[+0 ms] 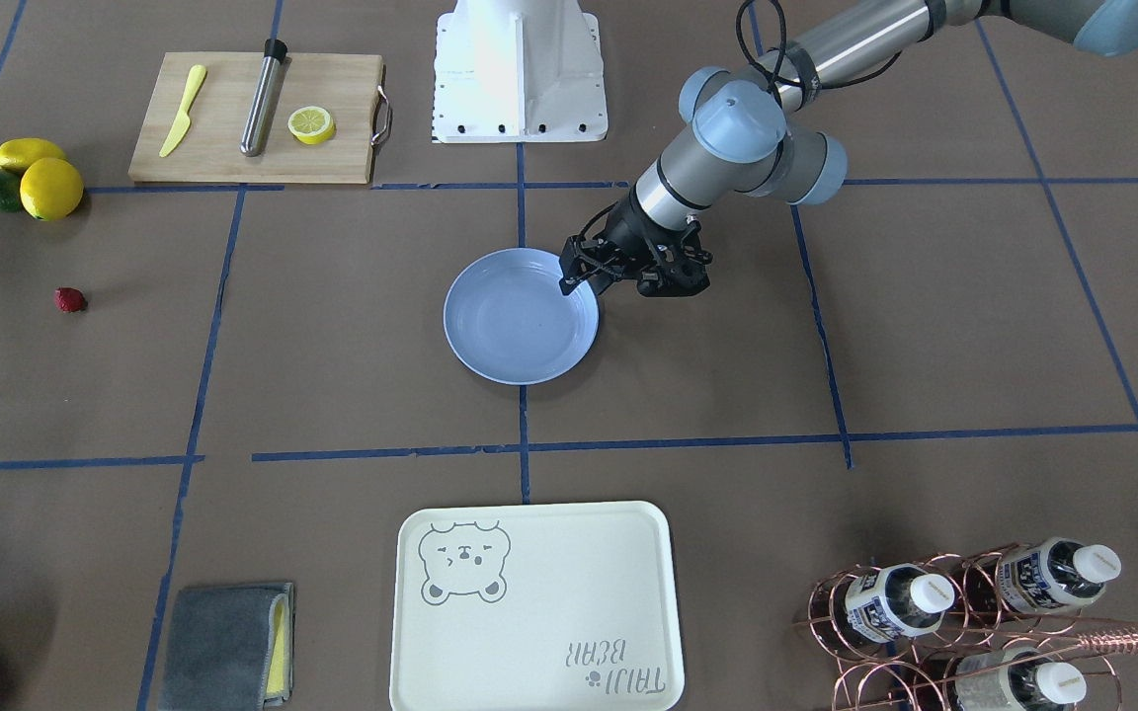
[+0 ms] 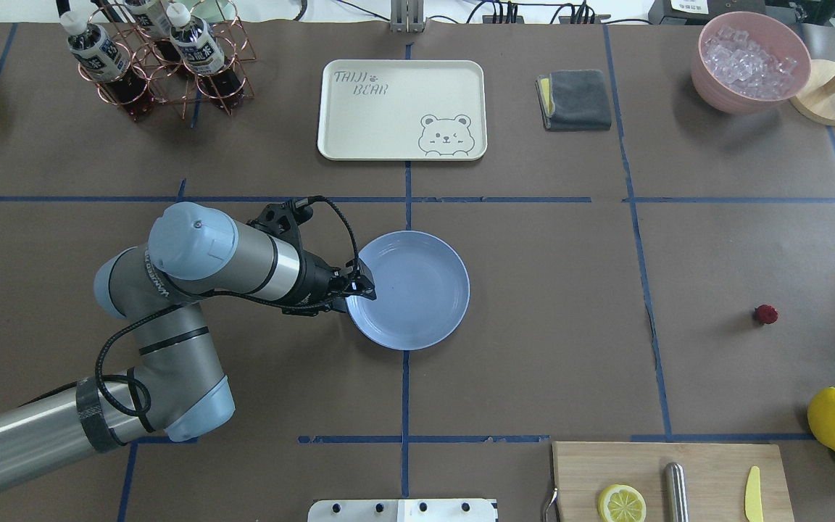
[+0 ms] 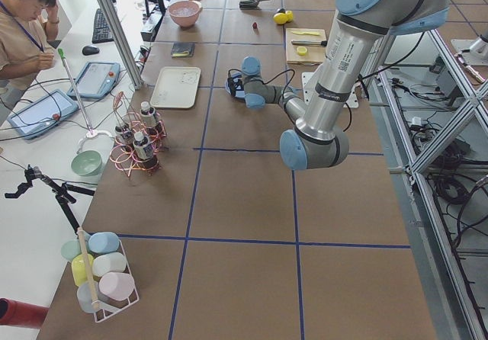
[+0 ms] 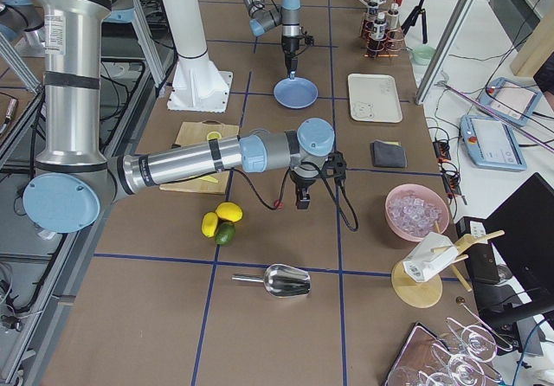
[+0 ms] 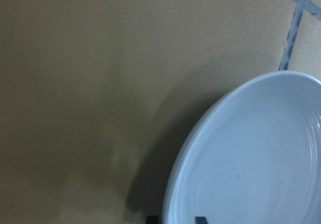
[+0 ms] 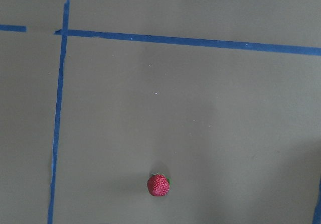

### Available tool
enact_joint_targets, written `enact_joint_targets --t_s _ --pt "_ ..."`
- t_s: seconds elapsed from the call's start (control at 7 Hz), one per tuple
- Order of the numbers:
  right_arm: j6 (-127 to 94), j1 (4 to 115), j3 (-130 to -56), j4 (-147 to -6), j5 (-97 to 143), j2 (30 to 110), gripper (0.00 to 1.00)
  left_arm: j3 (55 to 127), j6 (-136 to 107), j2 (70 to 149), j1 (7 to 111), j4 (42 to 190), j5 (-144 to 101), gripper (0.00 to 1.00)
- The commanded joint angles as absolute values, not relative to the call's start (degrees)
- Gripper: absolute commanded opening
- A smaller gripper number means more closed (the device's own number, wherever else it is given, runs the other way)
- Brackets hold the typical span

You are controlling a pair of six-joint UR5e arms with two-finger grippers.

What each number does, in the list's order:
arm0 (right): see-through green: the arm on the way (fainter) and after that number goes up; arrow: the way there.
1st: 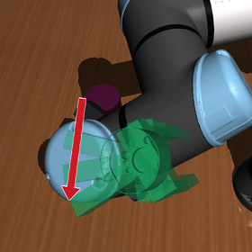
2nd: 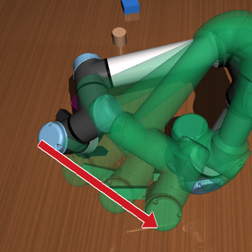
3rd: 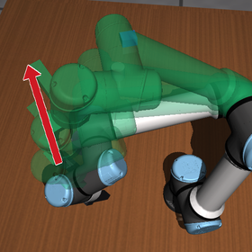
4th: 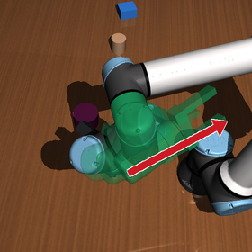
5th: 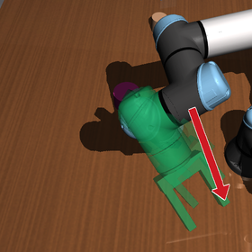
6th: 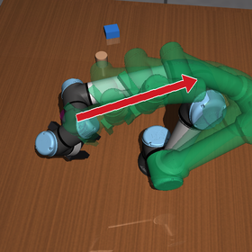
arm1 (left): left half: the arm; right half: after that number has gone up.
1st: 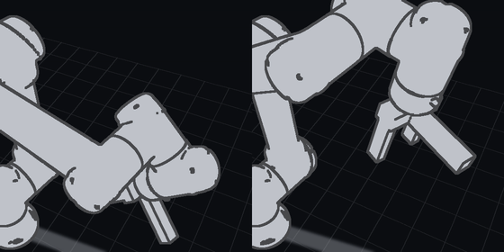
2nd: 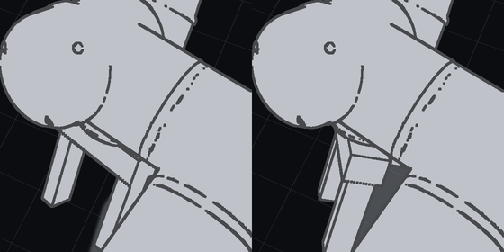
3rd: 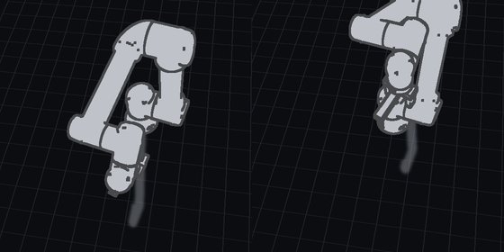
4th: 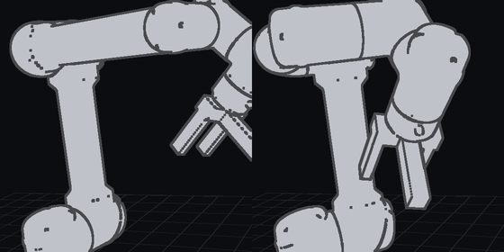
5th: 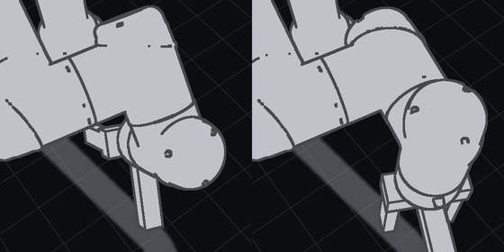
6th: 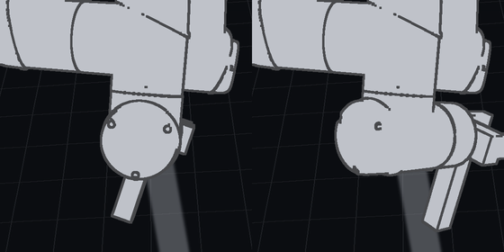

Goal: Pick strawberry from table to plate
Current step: 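Release the plate with the left gripper while the right gripper grasps the strawberry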

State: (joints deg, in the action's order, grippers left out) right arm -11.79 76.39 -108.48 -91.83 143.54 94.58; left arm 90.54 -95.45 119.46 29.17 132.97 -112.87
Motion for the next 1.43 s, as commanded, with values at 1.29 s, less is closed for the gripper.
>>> enact_joint_targets --t_s 1.29 --pt "-50.62 47.64 -100.37 -56.42 118.48 100.11 0.76 93.43 -95.89 119.09 29.79 132.98 -109.86 0.99"
